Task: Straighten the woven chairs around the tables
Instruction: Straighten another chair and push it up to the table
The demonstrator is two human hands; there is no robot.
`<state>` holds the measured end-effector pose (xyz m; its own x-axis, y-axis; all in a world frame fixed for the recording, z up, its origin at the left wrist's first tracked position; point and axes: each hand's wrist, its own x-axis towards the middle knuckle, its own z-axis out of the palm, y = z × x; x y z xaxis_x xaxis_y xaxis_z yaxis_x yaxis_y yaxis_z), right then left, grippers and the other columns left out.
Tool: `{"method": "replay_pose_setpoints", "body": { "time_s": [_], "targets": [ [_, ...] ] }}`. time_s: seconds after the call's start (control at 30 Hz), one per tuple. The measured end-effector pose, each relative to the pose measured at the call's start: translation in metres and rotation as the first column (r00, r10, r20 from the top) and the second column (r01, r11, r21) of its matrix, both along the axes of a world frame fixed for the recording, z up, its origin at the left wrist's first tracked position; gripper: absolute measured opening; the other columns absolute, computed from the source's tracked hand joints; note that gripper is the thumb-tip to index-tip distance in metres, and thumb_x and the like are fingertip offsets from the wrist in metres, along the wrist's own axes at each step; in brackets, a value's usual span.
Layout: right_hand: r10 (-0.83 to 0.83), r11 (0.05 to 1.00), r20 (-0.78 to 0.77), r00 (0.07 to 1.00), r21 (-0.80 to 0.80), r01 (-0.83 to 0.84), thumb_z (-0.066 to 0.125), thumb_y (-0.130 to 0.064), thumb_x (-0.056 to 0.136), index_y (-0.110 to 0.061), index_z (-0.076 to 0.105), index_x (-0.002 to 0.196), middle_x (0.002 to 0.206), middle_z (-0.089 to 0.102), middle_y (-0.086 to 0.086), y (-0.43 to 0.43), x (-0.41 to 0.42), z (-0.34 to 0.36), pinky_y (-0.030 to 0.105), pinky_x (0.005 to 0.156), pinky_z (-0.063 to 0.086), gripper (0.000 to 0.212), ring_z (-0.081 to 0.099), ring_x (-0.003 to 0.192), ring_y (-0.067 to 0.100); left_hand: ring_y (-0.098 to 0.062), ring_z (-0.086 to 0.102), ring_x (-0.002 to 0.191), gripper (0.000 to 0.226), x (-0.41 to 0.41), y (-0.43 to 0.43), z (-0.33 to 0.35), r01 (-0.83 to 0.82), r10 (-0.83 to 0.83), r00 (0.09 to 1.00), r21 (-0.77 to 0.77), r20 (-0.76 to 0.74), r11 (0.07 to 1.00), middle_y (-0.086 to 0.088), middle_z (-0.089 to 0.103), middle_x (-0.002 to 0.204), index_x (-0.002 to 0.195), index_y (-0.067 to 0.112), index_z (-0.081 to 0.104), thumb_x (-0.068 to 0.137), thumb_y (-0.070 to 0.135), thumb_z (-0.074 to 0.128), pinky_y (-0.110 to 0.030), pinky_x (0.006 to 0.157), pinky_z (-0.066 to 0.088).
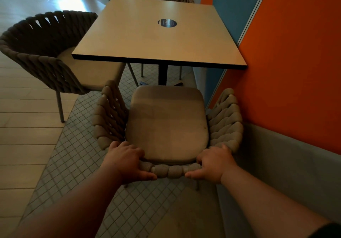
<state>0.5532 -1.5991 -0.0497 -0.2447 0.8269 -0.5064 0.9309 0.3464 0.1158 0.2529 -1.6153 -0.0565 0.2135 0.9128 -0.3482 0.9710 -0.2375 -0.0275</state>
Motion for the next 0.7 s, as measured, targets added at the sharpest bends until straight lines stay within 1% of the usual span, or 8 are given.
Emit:
{"method": "replay_pose_setpoints", "body": {
  "time_s": [0.03,0.07,0.13,0.2,0.27,0.43,0.53,0.7],
  "targets": [
    [-0.041,0.998,0.013,0.999,-0.037,0.041,0.017,-0.104,0.062,-0.033,0.064,0.124,0.136,0.058,0.005,-0.003,-0.002,0.007,0.067,0.117,0.006,0.106,0.038,0.14,0.032,-0.014,0.045,0.123,0.107,0.0,-0.005,0.006,-0.021,0.021,1.0,-0.02,0.019,1.0,0.016,0.059,0.122,0.129,0.043,0.054,0.049,0.109,0.027,-0.043,0.106,0.026],
    [-0.107,0.992,0.005,0.994,-0.072,0.107,0.024,-0.102,0.065,-0.032,0.05,0.143,0.155,0.04,0.01,-0.007,-0.004,0.01,0.069,0.115,-0.009,0.107,0.014,0.152,0.037,-0.018,0.038,0.136,0.113,0.0,-0.01,0.009,-0.053,0.055,0.997,-0.062,0.045,0.997,0.012,0.053,0.139,0.142,0.042,0.044,0.052,0.107,0.031,-0.046,0.113,0.022],
    [-0.23,0.968,-0.046,0.972,-0.118,0.224,0.037,-0.095,0.073,-0.025,0.021,0.16,0.168,0.012,0.014,-0.024,-0.002,0.018,0.064,0.118,-0.012,0.113,-0.01,0.154,0.039,-0.021,0.019,0.15,0.12,0.005,-0.028,0.021,-0.112,0.127,0.984,-0.12,0.122,0.986,0.007,0.031,0.161,0.157,0.036,0.021,0.058,0.102,0.037,-0.047,0.123,0.01],
    [-0.288,0.953,-0.112,0.951,-0.13,0.273,0.041,-0.092,0.076,-0.021,0.01,0.163,0.17,0.006,0.012,-0.042,0.002,0.023,0.057,0.122,-0.006,0.116,-0.011,0.155,0.037,-0.018,0.008,0.154,0.115,0.008,-0.047,0.036,-0.179,0.194,0.954,-0.085,0.228,0.98,0.008,0.017,0.167,0.16,0.035,0.009,0.067,0.098,0.037,-0.045,0.123,0.007],
    [-0.348,0.937,-0.226,0.91,-0.113,0.33,0.039,-0.092,0.075,-0.022,0.01,0.163,0.171,0.008,0.007,-0.061,0.009,0.033,0.052,0.125,0.002,0.116,-0.006,0.156,0.033,-0.016,0.004,0.154,0.105,0.005,-0.065,0.055,-0.236,0.229,0.922,-0.017,0.311,0.972,0.009,0.012,0.168,0.159,0.038,0.005,0.075,0.093,0.035,-0.043,0.123,0.009],
    [-0.428,0.896,-0.43,0.795,-0.085,0.437,0.046,-0.081,0.085,-0.027,0.014,0.163,0.171,0.013,0.001,-0.102,0.023,0.094,0.05,0.127,0.008,0.1,-0.001,0.157,0.029,-0.016,0.0,0.154,0.094,-0.015,-0.104,0.119,-0.297,0.271,0.907,0.035,0.322,0.954,0.01,0.007,0.168,0.158,0.041,0.004,0.081,0.085,0.037,-0.043,0.123,0.01],
    [-0.381,0.886,-0.545,0.747,0.015,0.463,0.056,-0.071,0.089,-0.028,0.018,0.162,0.169,0.018,0.002,-0.102,0.019,0.163,0.045,0.125,0.012,0.093,0.004,0.157,0.026,-0.018,0.001,0.154,0.089,-0.031,-0.106,0.177,-0.343,0.287,0.89,0.105,0.356,0.934,0.008,0.01,0.167,0.157,0.041,0.006,0.085,0.08,0.041,-0.047,0.124,0.014],
    [-0.222,0.871,-0.622,0.751,0.219,0.439,0.051,-0.063,0.095,-0.029,0.013,0.163,0.17,0.015,0.001,-0.092,0.005,0.285,0.045,0.124,0.008,0.085,0.001,0.157,0.026,-0.023,0.008,0.154,0.088,-0.055,-0.102,0.286,-0.318,0.192,0.902,0.296,0.386,0.901,0.006,0.016,0.166,0.158,0.038,0.01,0.086,0.076,0.045,-0.052,0.122,0.02]
  ]
}}
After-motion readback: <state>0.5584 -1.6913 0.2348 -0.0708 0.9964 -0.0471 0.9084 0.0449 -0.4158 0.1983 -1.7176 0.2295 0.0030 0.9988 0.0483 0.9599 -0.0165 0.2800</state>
